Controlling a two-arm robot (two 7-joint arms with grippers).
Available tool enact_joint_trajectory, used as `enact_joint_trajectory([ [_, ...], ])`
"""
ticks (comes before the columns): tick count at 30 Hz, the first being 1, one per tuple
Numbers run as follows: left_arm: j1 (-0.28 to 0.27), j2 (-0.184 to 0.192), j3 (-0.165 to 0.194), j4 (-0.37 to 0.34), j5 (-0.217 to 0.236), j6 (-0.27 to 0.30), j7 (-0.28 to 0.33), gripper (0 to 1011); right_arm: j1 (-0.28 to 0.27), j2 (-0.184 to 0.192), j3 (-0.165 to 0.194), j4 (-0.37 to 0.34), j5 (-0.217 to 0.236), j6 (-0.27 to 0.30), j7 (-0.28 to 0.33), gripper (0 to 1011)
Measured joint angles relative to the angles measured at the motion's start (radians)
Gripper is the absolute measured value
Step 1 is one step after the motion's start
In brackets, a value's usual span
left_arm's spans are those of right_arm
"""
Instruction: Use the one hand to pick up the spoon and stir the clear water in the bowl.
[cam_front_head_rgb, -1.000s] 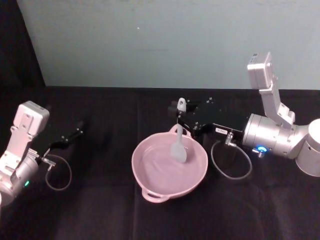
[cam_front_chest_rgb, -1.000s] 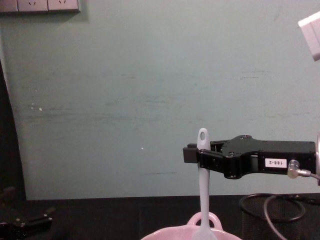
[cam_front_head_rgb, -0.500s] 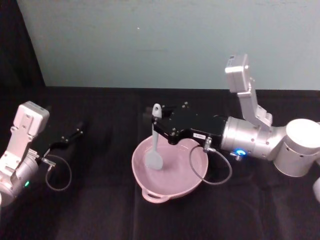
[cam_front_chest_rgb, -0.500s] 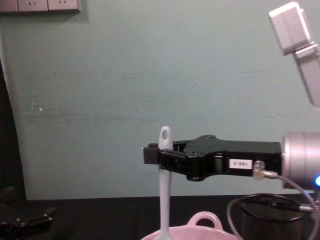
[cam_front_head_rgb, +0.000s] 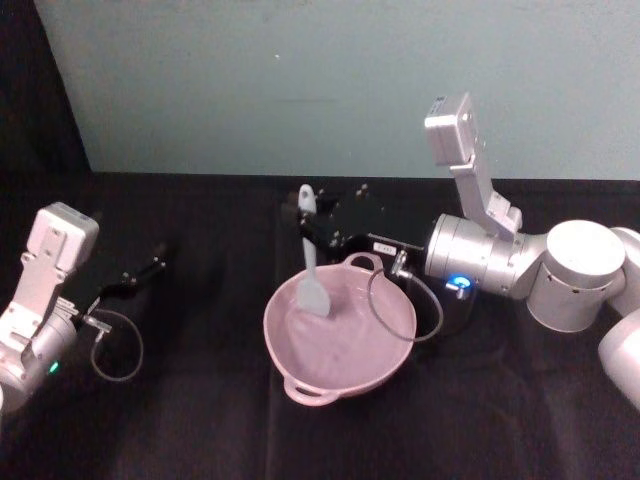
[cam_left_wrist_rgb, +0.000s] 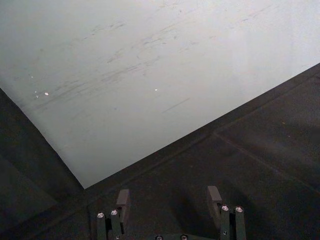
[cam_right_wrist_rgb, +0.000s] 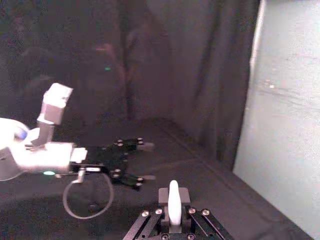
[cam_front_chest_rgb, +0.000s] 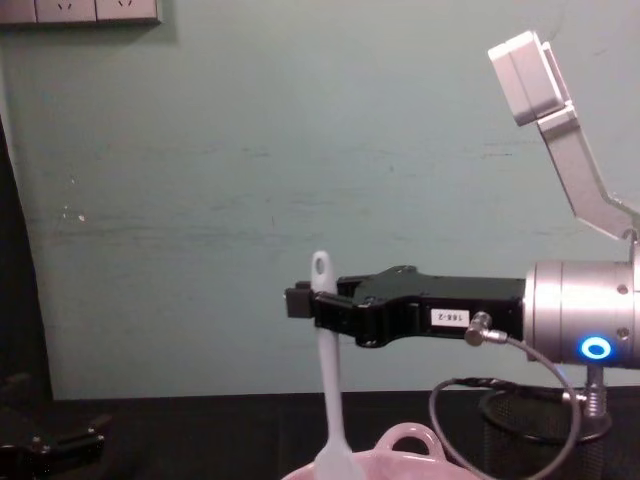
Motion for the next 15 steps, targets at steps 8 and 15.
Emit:
enact_joint_trajectory([
  [8,0.000,0.000,0.000,0.000,0.000,0.000,0.000,1005,-0.029,0.035,0.037,-0.044,-0.013,0.031,-0.050,125],
  [15,0.000,0.000,0.000,0.000,0.000,0.000,0.000,1005,-0.096,0.094,0.078,-0.135,-0.001,0.059,-0.076,125],
])
